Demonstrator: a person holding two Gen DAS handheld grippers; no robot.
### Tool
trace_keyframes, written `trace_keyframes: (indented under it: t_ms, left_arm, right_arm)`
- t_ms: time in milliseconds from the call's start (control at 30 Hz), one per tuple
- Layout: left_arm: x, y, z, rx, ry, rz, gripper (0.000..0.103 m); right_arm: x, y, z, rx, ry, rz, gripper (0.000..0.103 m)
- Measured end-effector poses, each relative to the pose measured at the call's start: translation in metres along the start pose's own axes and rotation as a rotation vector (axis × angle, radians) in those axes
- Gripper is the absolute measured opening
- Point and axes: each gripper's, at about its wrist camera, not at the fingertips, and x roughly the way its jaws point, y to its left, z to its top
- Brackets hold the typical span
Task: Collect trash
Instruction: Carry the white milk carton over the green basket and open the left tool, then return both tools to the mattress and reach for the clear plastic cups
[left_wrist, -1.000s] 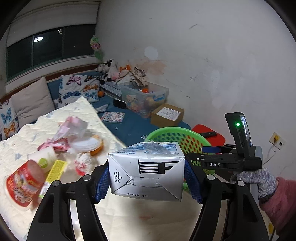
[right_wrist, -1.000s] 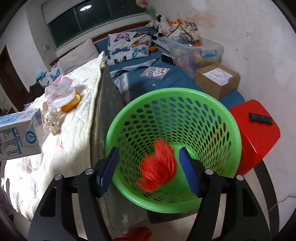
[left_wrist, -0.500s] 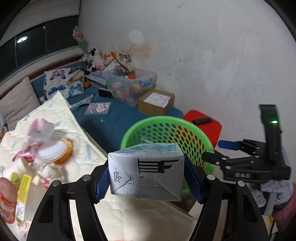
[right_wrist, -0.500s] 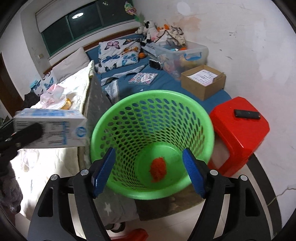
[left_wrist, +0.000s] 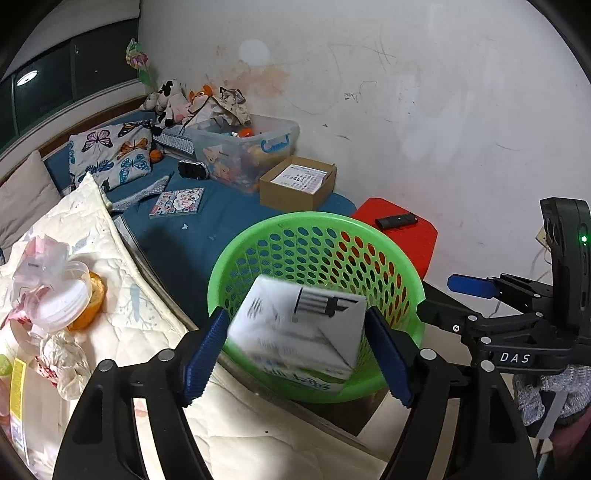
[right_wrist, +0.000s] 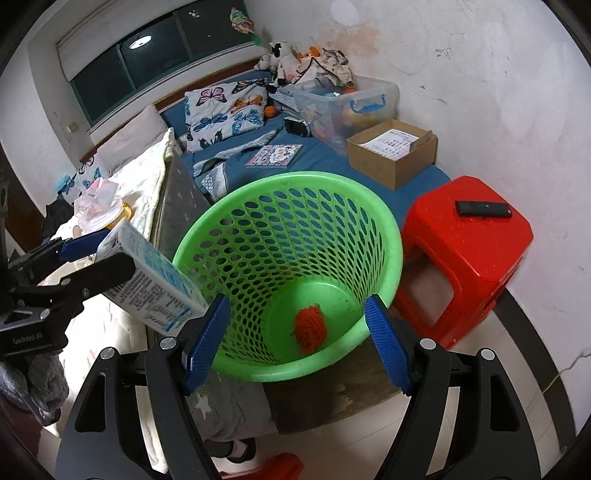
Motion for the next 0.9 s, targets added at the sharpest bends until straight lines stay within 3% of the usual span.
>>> trace_keyframes:
  t_ms: [567,900]
  left_arm:
    - [-0.032,0.017,-0.005,-0.051,-0.062,0.001,0.077]
    - [-0.088,0.049,-0.033,-0.104,-0.12,0.127,0.077]
  right_arm:
    - [-0.007,0.017,0.004,-0.024,-0.017,0.017,0.075]
    - [-0.013,0.067,0.007,-0.111,-0.03,0.094,0.075]
